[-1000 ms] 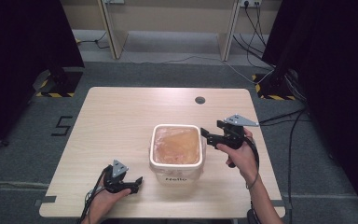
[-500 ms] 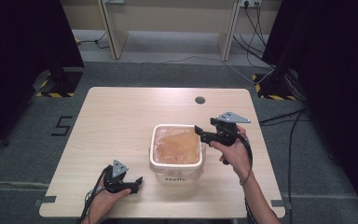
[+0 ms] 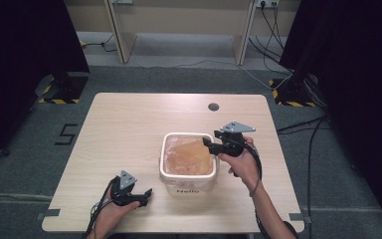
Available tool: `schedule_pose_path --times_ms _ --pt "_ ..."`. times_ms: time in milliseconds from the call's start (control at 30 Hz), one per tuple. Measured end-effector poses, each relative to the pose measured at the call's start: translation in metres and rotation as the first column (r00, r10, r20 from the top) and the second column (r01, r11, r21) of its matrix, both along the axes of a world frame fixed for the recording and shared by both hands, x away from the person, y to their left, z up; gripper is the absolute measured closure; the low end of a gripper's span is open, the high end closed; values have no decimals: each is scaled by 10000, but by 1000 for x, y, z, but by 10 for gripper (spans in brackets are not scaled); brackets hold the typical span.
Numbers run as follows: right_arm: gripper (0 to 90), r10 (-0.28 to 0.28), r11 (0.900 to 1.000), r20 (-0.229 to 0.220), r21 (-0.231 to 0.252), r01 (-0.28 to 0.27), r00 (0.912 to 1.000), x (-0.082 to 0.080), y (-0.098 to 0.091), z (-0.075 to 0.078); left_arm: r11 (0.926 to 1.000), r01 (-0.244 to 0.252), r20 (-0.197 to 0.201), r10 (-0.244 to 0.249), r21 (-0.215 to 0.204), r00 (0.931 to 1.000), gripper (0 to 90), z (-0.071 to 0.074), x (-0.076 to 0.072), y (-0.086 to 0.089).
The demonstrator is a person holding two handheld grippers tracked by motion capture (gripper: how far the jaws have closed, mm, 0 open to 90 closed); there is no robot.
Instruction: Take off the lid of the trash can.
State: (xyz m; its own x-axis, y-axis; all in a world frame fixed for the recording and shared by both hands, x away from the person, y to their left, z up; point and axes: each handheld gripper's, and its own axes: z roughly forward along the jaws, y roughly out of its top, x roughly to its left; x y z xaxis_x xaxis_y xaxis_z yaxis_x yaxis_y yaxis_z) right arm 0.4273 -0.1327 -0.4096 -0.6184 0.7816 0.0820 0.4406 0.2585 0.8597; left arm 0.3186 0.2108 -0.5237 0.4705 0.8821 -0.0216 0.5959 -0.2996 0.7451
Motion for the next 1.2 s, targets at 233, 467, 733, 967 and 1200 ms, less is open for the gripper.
schedule_pose_path --times_ms 233,467,733,967,1200 --pt "531 28 9998 -181 -180 -31 9998 -2 5 -2 10000 5 1 -5 0 10000 127 0 0 0" --pt "616 204 9972 294 -723 -182 9994 -5 10 -4 10000 0 0 0 -2 10000 127 0 0 0" --pt "659 266 9924 1011 -1224 -141 9945 -11 11 4 10000 2 1 -2 -2 10000 127 0 0 0" --pt "680 219 9944 1395 -1056 -71 9900 -12 11 8 10000 3 1 -3 -1 10000 127 0 0 0" --pt "681 170 9963 1480 -864 -42 9888 -12 11 13 10000 0 0 0 -5 10000 127 0 0 0"
